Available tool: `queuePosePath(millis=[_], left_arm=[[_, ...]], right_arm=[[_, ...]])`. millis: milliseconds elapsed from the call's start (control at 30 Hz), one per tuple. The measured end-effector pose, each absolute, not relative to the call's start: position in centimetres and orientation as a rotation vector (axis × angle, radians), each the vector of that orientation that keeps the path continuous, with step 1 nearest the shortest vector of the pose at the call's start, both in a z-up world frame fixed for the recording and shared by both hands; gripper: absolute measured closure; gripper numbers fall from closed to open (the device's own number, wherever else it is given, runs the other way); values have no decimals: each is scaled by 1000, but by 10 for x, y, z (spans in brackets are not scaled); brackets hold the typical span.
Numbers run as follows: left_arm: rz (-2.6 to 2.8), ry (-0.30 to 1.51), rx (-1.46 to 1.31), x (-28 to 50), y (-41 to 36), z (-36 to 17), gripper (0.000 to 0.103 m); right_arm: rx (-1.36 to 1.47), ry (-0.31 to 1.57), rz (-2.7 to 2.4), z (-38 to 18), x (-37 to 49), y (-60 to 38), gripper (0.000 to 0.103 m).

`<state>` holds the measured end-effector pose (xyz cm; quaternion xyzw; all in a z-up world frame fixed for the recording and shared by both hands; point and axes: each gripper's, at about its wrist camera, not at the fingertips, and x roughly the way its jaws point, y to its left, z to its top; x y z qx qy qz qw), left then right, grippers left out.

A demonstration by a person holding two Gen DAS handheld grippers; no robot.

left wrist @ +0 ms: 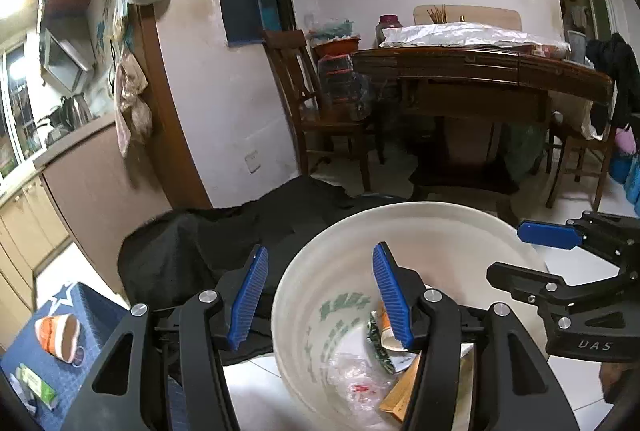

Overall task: Collect trash
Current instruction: 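Open both grippers over the bucket, dropping the cup and medicine box, then move both open grippers back toward the table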

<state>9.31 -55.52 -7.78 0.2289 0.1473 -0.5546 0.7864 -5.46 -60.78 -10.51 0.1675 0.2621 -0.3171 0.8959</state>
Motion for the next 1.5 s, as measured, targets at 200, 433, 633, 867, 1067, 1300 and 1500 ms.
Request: queuePosePath(millis=[200, 433, 633, 867, 1067, 1300, 1500], left_arm=[[-1171, 291, 499, 92, -543, -73, 47], [-1130, 254, 473, 95, -508, -63, 46], [-1069, 247, 437, 108, -468, -53, 29], [-977, 259, 402, 130, -425, -45, 20], [-897, 272, 389, 146, -392, -45, 13], [-815, 294, 365, 166, -353, -46, 13], [-754, 323, 336, 188, -318, -48, 13]], right_arm=[[352, 543, -652, -104, -56, -604, 48], [375, 531, -620, -101, -51, -594, 28], [373, 510, -599, -92, -34, -577, 6], [354, 526, -580, -89, -6, -562, 6], [333, 541, -516, -87, 23, -541, 6], [292, 554, -438, -83, 54, -513, 6], [274, 571, -386, -84, 80, -492, 6]])
